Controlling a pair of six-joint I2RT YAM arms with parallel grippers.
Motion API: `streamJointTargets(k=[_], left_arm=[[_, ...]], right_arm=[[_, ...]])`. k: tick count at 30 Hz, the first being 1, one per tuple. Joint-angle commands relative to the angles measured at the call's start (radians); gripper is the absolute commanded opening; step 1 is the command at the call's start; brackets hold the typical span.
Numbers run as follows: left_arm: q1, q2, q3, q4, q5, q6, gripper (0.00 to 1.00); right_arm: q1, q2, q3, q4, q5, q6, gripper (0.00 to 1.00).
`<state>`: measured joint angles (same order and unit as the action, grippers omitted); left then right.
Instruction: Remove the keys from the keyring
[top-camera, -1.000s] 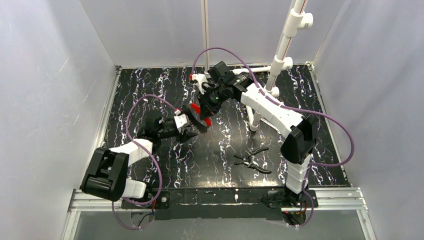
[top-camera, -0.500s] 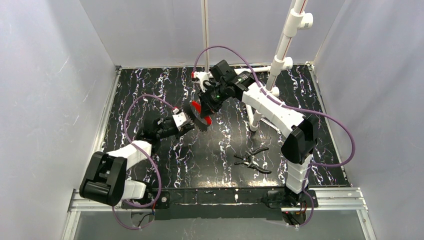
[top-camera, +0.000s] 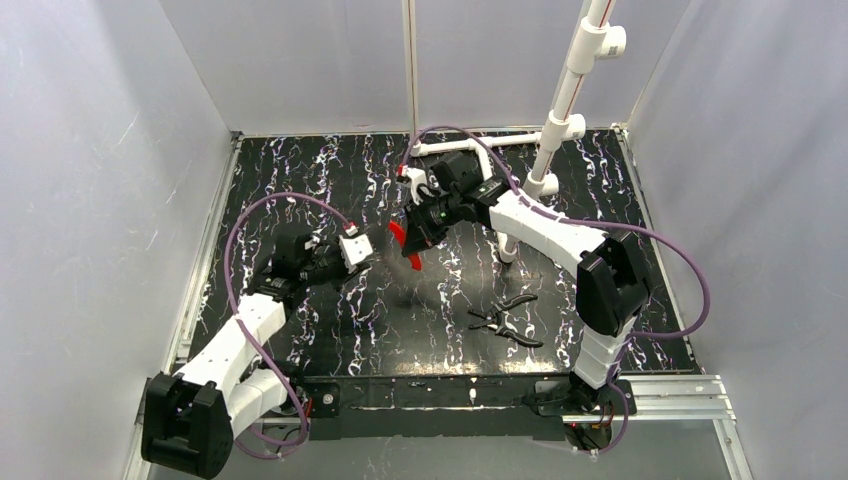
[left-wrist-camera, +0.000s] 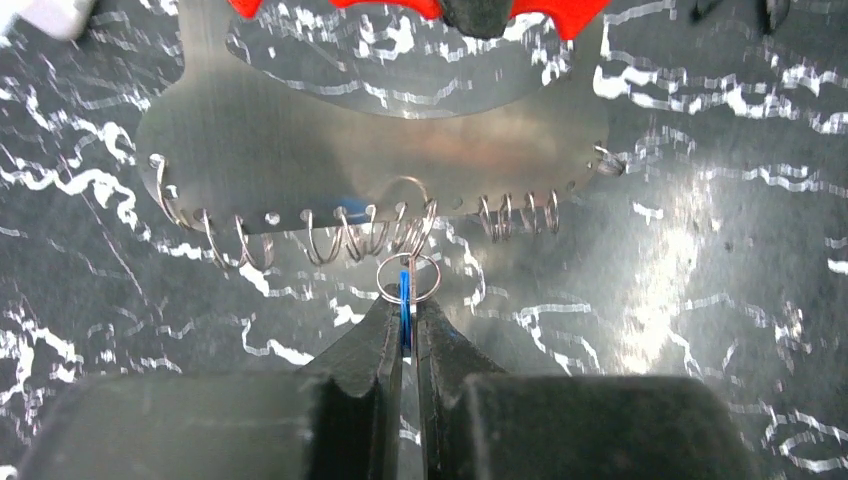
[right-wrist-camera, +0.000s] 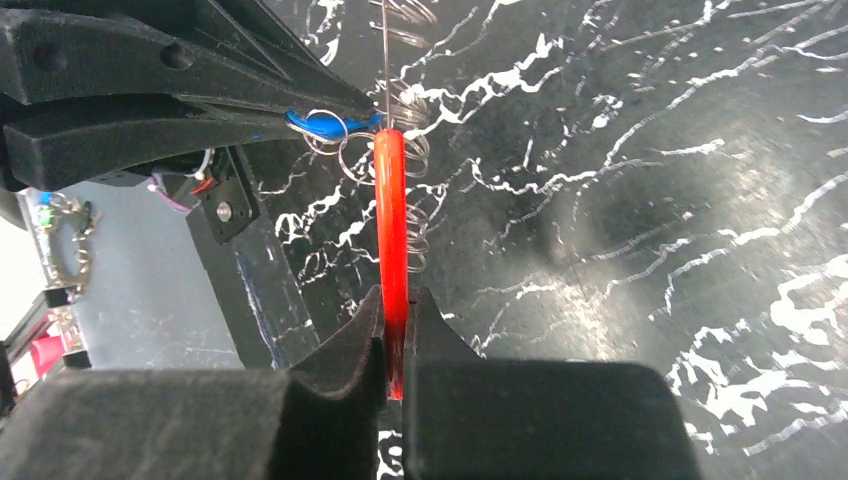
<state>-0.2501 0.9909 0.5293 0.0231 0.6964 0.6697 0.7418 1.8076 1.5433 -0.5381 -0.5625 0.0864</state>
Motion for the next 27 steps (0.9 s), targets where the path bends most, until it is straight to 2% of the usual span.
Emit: streamJointTargets(k=[1, 6, 9, 12, 17, 21, 27], left_arm=[[0.01, -0.017, 0.106, -0.359, -0.109, 0.167, 0.0], [0.011, -0.013, 0.143, -0.442, -0.164, 0.287, 0.0], [0.009, 0.011, 0.155, -0.463, -0.174, 0.337, 0.0], [0.008, 0.035, 0.159, -0.46, -0.182, 0.388, 0.0], [-0.002, 0.088, 0.18, -0.443, -0.198, 0.482, 0.0], [-0.013, 0.141, 0.191, -0.427, -0.222, 0.556, 0.0], [-0.02, 0.187, 0.18, -0.402, -0.229, 0.629, 0.0]], right_arm=[[-0.016, -0.036, -0.102, 0.243, -0.041, 0.078, 0.01], [-0.016, 0.009, -0.281, 0.492, -0.137, 0.188, 0.01], [-0.016, 0.023, -0.358, 0.617, -0.131, 0.205, 0.01], [-0.016, 0.038, -0.405, 0.694, -0.122, 0.216, 0.06], [-0.016, 0.07, -0.449, 0.758, -0.118, 0.243, 0.2], [-0.017, 0.097, -0.492, 0.808, -0.119, 0.274, 0.38], [-0.016, 0.14, -0.497, 0.802, -0.111, 0.263, 0.5]])
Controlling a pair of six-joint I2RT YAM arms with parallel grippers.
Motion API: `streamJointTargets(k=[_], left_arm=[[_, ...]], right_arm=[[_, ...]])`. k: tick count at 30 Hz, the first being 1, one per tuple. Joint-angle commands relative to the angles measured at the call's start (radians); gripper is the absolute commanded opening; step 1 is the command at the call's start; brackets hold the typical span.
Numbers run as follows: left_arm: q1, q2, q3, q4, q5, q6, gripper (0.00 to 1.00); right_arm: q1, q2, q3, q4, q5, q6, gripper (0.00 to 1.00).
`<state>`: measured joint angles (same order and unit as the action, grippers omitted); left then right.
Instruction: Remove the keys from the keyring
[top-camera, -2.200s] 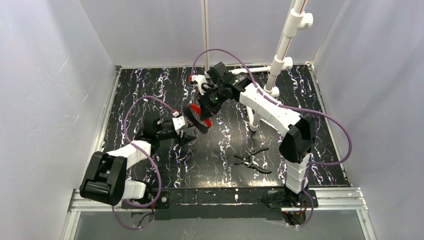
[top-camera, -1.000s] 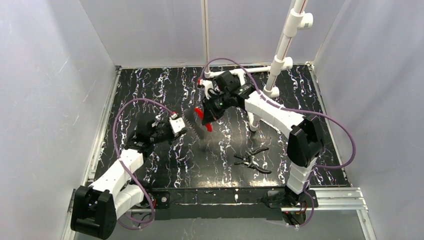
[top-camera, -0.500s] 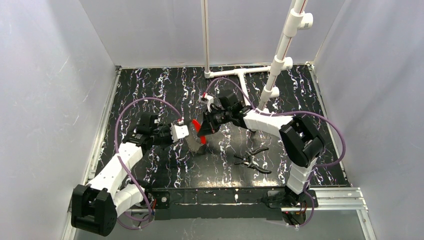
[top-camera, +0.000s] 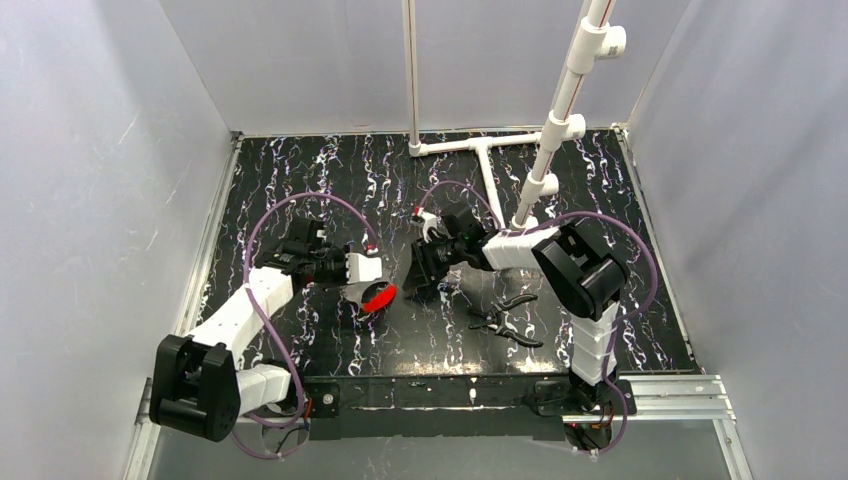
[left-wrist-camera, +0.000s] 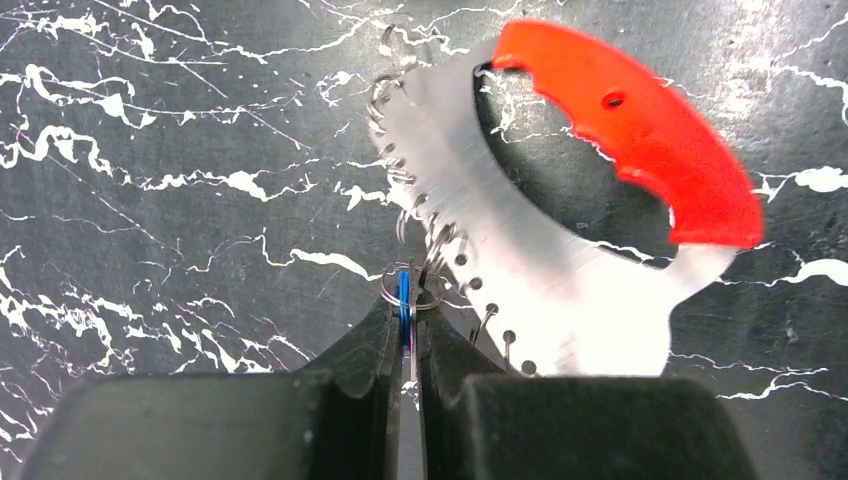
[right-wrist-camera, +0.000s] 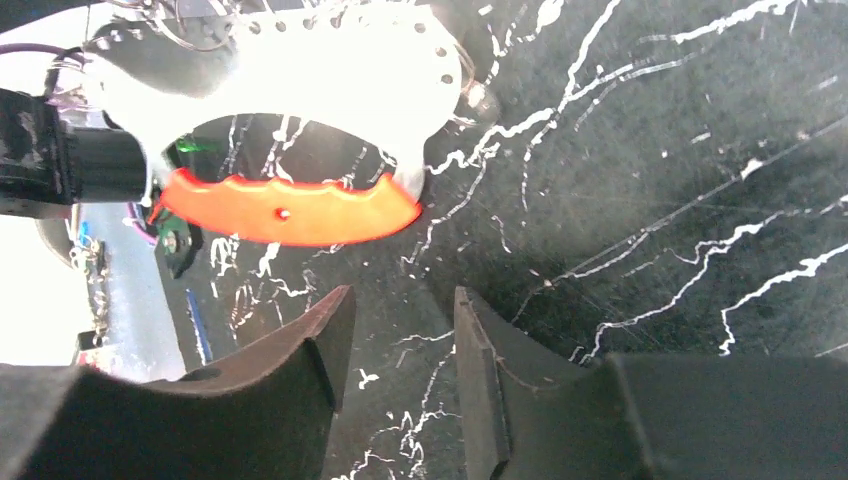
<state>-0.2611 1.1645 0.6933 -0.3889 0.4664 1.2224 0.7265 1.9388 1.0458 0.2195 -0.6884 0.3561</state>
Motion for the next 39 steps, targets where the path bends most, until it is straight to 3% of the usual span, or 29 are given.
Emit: streamJointTargets(k=[1, 8, 15, 23, 39], left_arm=[[-0.009, 0.019, 0.014, 0.013, 0.001, 0.081, 0.0], [-0.008, 0.017, -0.006, 0.058, 0.034, 0.079, 0.0], [-0.008, -0.014, -0.047, 0.108, 0.099, 0.061, 0.0], [-0.007, -0.06, -0.096, 0.188, 0.161, 0.161, 0.0], [-0.008, -0.089, -0.038, 0.111, 0.173, 0.142, 0.0]], right_arm=[[-0.001, 0.01, 0.007, 0.037, 0.016, -0.018, 0.51], [-0.001, -0.028, 0.037, 0.028, -0.01, -0.135, 0.51], [0.0, -0.045, 0.039, 0.146, -0.053, -0.17, 0.47], [0.001, -0.045, 0.16, -0.004, -0.102, -0.29, 0.51], [0.064, -0.041, 0.226, -0.033, -0.135, -0.142, 0.44]])
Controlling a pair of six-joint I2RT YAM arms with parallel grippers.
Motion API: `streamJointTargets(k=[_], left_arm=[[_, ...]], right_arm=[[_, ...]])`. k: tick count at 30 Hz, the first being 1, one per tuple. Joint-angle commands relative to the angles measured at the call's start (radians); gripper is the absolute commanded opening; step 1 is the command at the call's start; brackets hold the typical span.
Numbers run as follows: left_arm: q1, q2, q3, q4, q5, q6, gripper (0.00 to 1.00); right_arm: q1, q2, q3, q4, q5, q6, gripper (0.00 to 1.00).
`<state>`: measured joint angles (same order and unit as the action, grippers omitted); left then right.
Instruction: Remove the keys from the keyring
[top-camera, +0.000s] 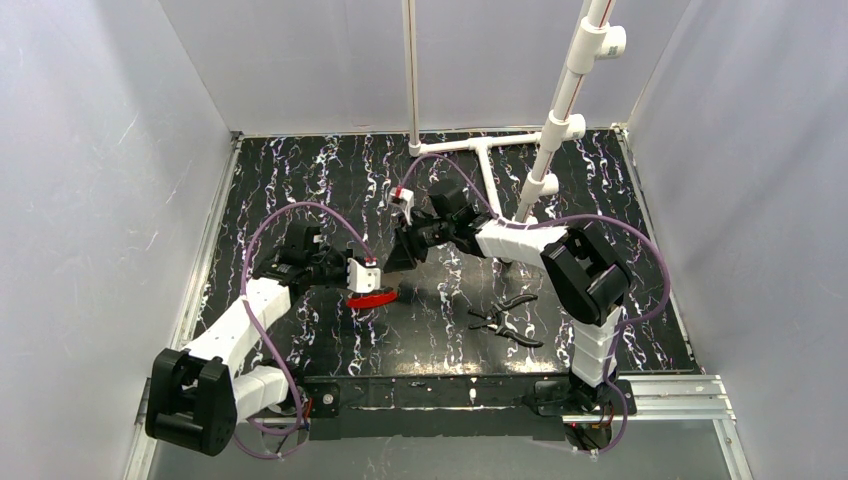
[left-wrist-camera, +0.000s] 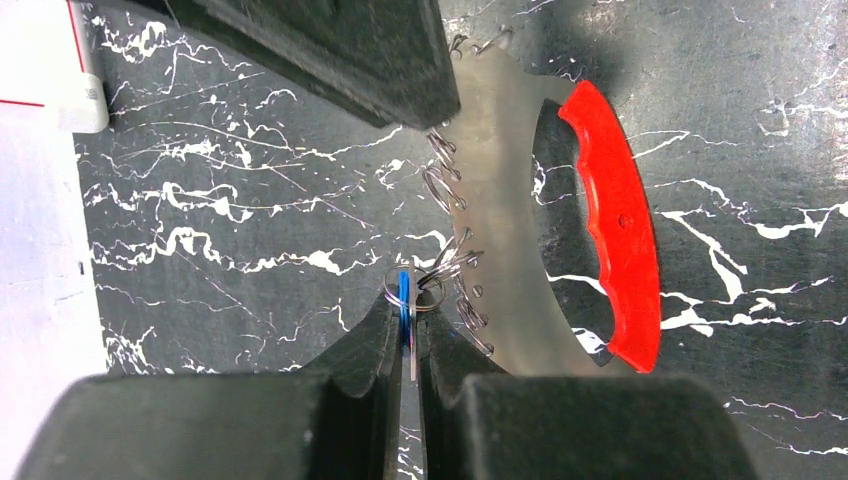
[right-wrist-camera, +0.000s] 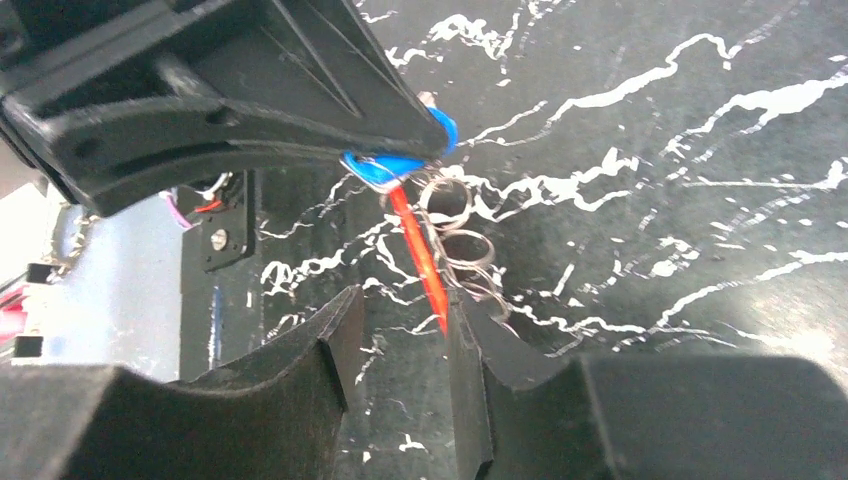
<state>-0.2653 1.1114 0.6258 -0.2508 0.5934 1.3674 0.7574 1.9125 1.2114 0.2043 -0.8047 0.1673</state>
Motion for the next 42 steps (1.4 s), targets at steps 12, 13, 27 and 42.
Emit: streamJointTargets(k=[12, 13, 27, 42], left_arm=[[-0.004, -0.039, 0.026, -0.03, 0.055, -0.016, 0.0], [-0.004, -0.038, 0.026, -0.03, 0.054, -0.017, 0.0], [-0.003, -0.03, 0.026, -0.022, 0.049, -0.031, 0.0], [-0.004, -0.018, 0.045, -0.03, 0.012, -0.108, 0.0]], right_arm=[[0.072, 0.049, 0.115, -0.014, 0.041, 0.089, 0.41], [0.073, 0.056, 0.12, -0.009, 0.045, 0.094, 0.41], [0.079, 0.121, 0.132, 0.145, -0.022, 0.289, 0.37], [0.059, 0.084, 0.12, 0.084, -0.003, 0.293, 0.36]])
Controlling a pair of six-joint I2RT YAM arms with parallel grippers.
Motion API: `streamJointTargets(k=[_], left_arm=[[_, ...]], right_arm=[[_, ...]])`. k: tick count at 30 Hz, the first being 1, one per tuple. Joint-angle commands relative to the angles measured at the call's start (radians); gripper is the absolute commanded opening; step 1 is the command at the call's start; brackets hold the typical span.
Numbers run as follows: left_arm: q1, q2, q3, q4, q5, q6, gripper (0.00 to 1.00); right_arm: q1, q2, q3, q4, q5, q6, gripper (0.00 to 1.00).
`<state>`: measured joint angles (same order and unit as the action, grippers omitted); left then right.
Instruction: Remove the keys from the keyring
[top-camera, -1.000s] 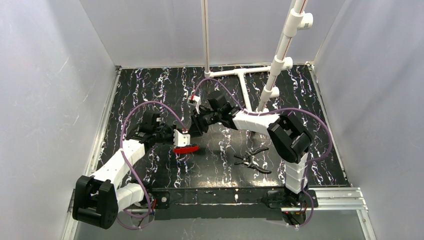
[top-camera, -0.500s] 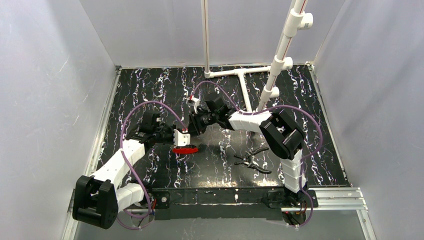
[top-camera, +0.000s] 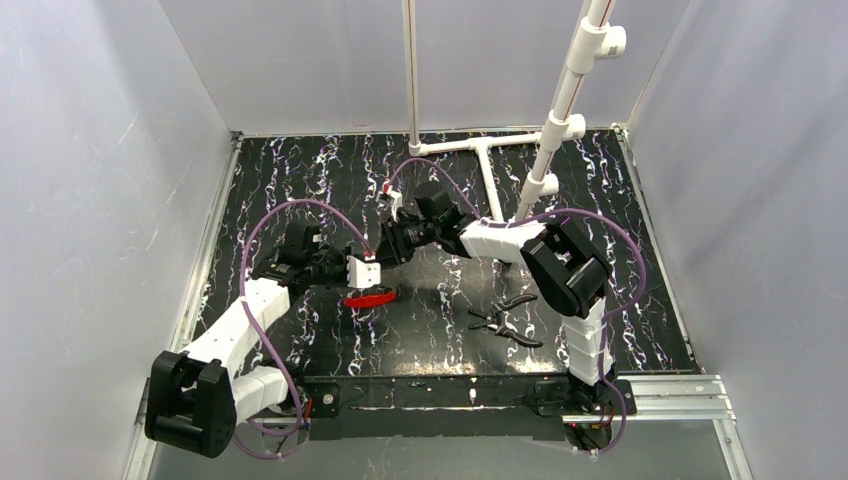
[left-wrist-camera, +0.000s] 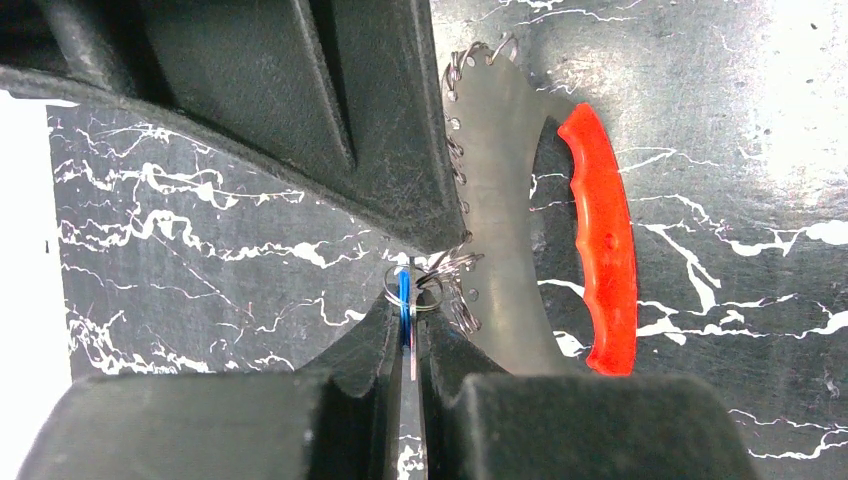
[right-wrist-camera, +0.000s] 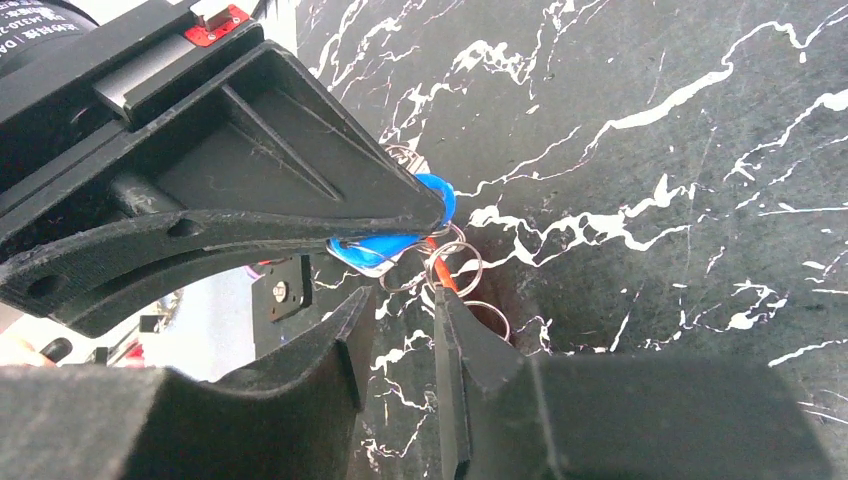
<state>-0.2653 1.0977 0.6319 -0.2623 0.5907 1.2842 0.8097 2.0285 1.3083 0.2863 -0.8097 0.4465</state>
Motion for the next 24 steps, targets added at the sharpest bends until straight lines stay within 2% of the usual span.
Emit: streamJointTargets(k=[1, 14, 22, 24], left_arm=[[-0.005, -0.003, 0.041, -0.018, 0.014, -0.027, 0.0], [-0.004, 0.004, 0.045, -0.022, 0.012, -0.048, 0.0], [-0.005, 0.0, 0.045, -0.033, 0.014, -0.062, 0.0], [-0.004, -0.004, 0.041, -0.034, 0.014, -0.063, 0.0]], right_arm=[[0.011, -0.027, 0.025, 0.002, 0.003, 0.018, 0.36], [0.017, 0.03, 0.021, 0.147, -0.041, 0.181, 0.35], [0.017, 0.069, 0.029, 0.138, -0.022, 0.181, 0.3], [0.017, 0.069, 0.027, 0.143, -0.02, 0.181, 0.25]])
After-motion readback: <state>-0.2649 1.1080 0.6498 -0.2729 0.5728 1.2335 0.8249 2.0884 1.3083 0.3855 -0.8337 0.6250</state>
